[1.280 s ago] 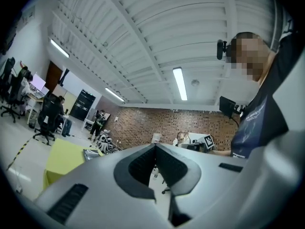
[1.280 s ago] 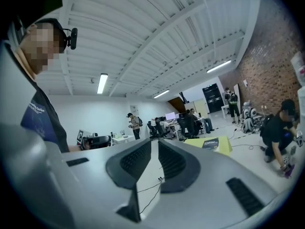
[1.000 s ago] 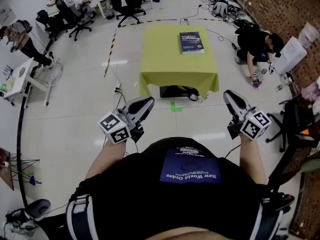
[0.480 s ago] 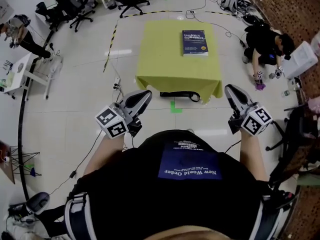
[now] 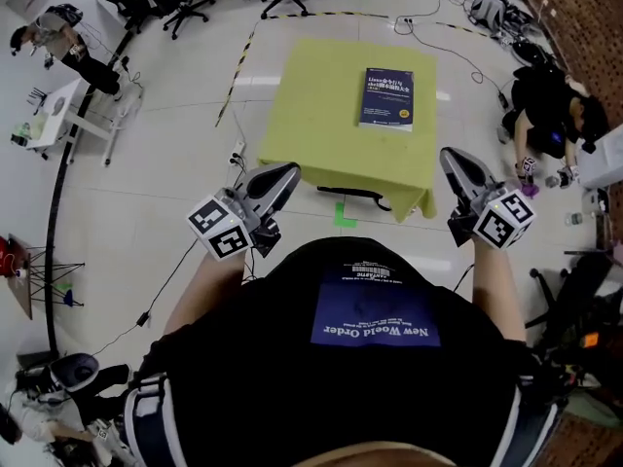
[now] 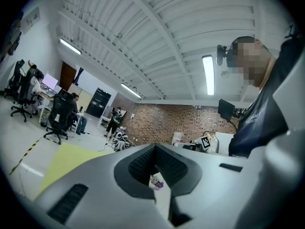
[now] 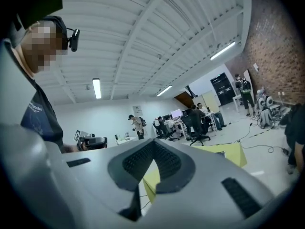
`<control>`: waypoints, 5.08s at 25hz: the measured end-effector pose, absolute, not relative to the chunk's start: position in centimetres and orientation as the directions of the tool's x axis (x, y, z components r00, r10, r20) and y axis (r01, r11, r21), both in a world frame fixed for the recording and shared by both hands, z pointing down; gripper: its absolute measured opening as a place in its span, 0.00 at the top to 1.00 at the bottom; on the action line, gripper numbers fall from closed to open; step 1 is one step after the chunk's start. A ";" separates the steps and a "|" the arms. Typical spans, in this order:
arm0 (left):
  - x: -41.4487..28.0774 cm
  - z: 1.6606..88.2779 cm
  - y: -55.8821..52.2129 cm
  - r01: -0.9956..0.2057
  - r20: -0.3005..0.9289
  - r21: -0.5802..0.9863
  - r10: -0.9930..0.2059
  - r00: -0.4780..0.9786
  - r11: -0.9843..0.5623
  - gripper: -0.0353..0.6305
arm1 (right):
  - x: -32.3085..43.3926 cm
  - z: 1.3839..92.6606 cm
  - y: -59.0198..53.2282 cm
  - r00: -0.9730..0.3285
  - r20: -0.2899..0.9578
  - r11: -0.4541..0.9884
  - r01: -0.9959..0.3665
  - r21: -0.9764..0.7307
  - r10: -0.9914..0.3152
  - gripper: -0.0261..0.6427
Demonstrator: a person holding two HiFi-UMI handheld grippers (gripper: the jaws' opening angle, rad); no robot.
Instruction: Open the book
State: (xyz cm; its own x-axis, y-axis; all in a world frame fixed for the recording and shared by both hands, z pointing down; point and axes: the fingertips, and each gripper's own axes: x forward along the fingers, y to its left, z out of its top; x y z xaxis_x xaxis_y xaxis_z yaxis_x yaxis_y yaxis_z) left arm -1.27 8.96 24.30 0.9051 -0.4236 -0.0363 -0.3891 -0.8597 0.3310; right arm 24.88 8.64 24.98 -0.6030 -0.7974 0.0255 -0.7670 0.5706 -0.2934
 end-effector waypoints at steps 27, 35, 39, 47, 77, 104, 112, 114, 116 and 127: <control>-0.4 28.3 -20.9 -0.237 0.005 0.330 -0.250 0.968 -0.914 0.94 | 24.8 29.1 -16.2 -0.425 0.189 0.364 -0.886 -0.289 -0.885 0.94; 4.5 28.5 -22.0 -0.275 0.022 0.346 -0.285 0.958 -0.897 0.94 | 29.3 29.5 -19.1 -0.474 0.193 0.409 -0.863 -0.296 -0.859 0.94; 4.5 30.1 -23.0 -0.281 0.057 0.371 -0.280 0.958 -0.885 0.94 | 29.8 30.8 -19.5 -0.457 0.221 0.384 -0.872 -0.305 -0.862 0.94; 5.8 41.9 -25.8 -0.289 0.220 0.458 -0.208 0.953 -0.841 0.94 | 33.0 45.7 -22.9 -0.380 0.466 0.179 -0.890 -0.419 -0.799 0.85; 6.4 49.7 -22.3 -0.259 0.218 0.520 -0.167 0.962 -0.814 0.94 | 33.4 60.3 -25.4 -0.292 0.747 0.097 -0.951 -0.295 -0.597 0.75; 0.6 48.3 -22.3 -0.303 0.170 0.553 -0.251 0.953 -0.776 0.94 | 34.4 57.2 -25.8 -0.696 0.346 -0.043 -0.413 -0.910 -0.629 0.75; 0.6 47.5 -21.8 -0.306 0.159 0.557 -0.263 0.952 -0.772 0.94 | 34.7 60.4 -25.3 -0.663 0.532 -0.110 -0.568 -0.816 -0.527 0.87; 0.1 47.5 -21.8 -0.312 0.158 0.559 -0.271 0.950 -0.768 0.94 | 34.2 58.8 -25.1 -0.668 0.510 -0.095 -0.554 -0.827 -0.541 0.89; -0.4 47.4 -21.7 -0.316 0.155 0.559 -0.278 0.948 -0.767 0.94 | 33.4 56.3 -25.1 -0.679 0.486 -0.059 -0.550 -0.833 -0.550 0.91; -2.2 46.0 -21.0 -0.329 0.118 0.556 -0.319 0.940 -0.763 0.94 | 23.9 45.8 -28.2 -0.769 0.404 0.183 -0.548 -0.816 -0.496 0.92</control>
